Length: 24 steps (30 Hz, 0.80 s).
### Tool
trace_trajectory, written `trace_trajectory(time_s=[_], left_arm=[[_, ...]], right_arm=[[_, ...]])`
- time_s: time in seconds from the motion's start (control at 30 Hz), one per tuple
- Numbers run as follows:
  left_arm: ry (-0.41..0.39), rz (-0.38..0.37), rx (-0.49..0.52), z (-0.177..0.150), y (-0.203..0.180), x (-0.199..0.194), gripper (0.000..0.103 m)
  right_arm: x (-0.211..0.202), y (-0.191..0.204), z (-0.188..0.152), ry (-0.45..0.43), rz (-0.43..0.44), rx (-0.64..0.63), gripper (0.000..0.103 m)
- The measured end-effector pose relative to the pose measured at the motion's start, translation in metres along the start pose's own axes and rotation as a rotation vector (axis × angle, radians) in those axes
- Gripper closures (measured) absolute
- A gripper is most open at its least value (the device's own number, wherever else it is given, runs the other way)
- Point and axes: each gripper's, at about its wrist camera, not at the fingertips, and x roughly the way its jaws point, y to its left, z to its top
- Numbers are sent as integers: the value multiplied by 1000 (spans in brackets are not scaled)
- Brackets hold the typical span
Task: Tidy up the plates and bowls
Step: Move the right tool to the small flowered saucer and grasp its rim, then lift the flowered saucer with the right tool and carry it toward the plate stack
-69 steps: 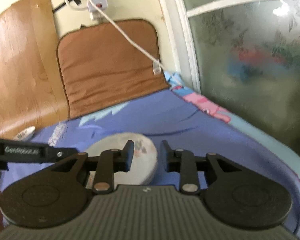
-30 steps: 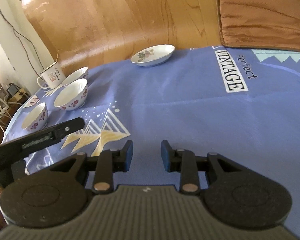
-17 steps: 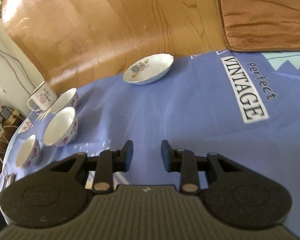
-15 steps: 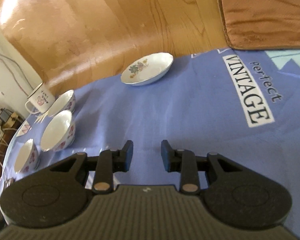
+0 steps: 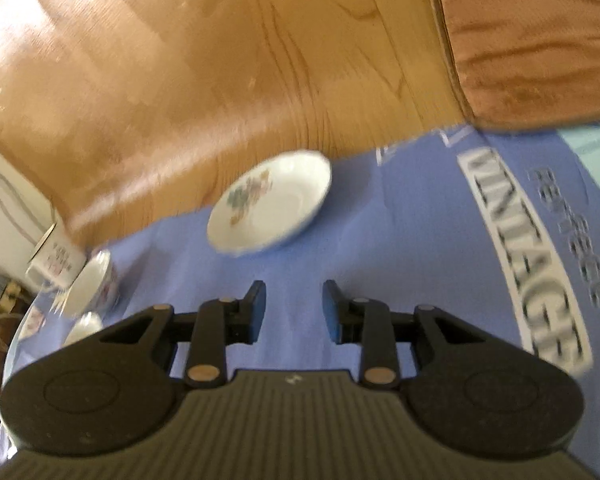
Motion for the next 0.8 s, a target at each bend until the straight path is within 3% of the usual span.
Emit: trace_trajectory(time_s=[0.07, 0.2, 0.33, 0.37, 0.47, 0.53, 0.8], left_arm=[[-4, -1, 3, 0, -1, 0, 54], [-10, 0, 10, 0, -1, -1, 54], [-16, -2, 17, 1, -3, -1, 54], [-17, -2, 17, 1, -3, -2, 53], [-22, -4, 13, 1, -2, -3, 52], [-22, -5, 8, 1, -2, -3, 52], [-26, -4, -4, 2, 0, -4, 51]], right_arm=[[9, -1, 10, -21, -7, 4, 59], [27, -7, 28, -48, -8, 63, 59], [53, -11, 43, -20, -41, 104, 60], [58, -12, 45, -15, -45, 112, 64], [67, -7, 52, -5, -82, 103, 88], [67, -3, 53, 2, -105, 80, 88], [30, -3, 31, 63, -58, 30, 88]])
